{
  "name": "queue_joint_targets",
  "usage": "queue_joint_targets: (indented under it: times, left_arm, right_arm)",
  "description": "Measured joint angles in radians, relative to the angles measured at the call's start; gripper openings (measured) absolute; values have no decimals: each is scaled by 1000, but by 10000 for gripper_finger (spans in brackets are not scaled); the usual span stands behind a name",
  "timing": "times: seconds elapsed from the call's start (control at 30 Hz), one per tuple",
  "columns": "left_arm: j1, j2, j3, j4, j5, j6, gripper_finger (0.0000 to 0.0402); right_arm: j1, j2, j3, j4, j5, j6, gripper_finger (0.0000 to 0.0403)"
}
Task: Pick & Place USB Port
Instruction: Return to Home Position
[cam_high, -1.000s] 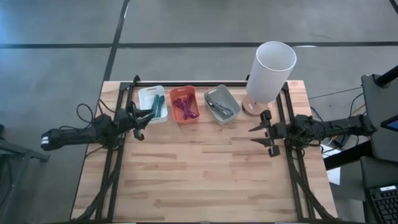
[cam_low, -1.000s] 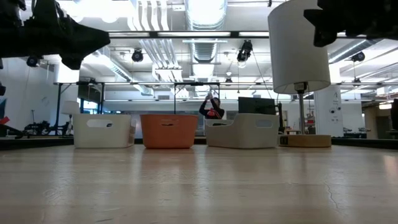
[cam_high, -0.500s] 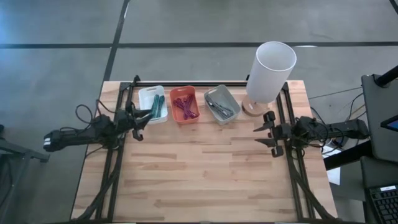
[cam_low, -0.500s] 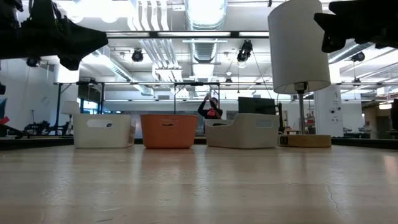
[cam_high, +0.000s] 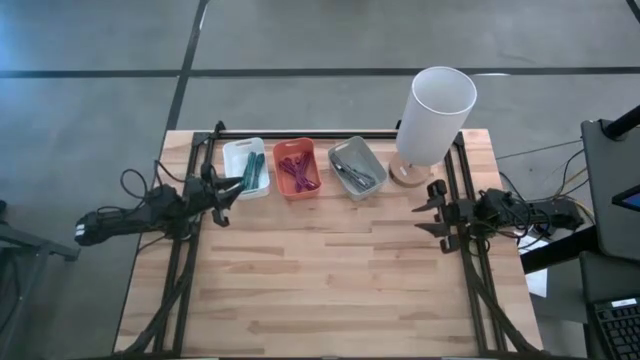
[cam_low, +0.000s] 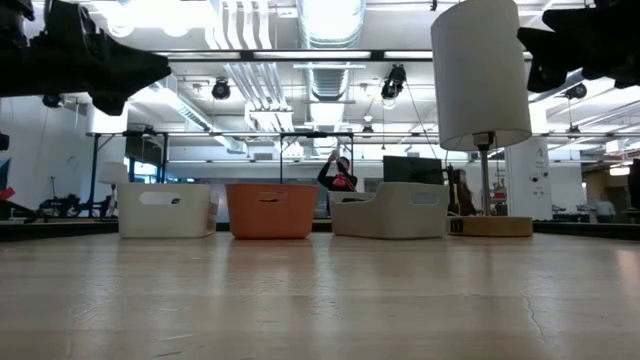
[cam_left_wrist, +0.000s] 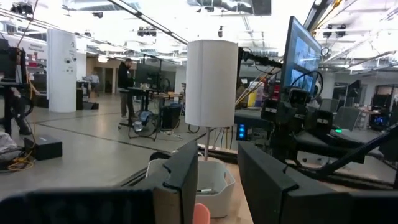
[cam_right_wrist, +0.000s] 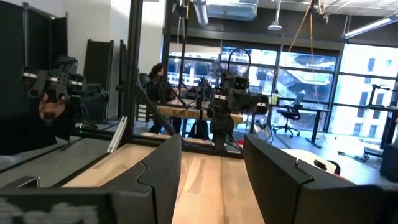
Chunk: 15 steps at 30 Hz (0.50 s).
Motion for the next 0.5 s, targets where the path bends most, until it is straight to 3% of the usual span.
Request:
queue_joint_targets:
  times: [0.5]
  left_arm:
    - [0, 0, 0, -55, -21, 23, 115]
  right_arm:
    - [0, -24, 0, -81, 19, 3, 169]
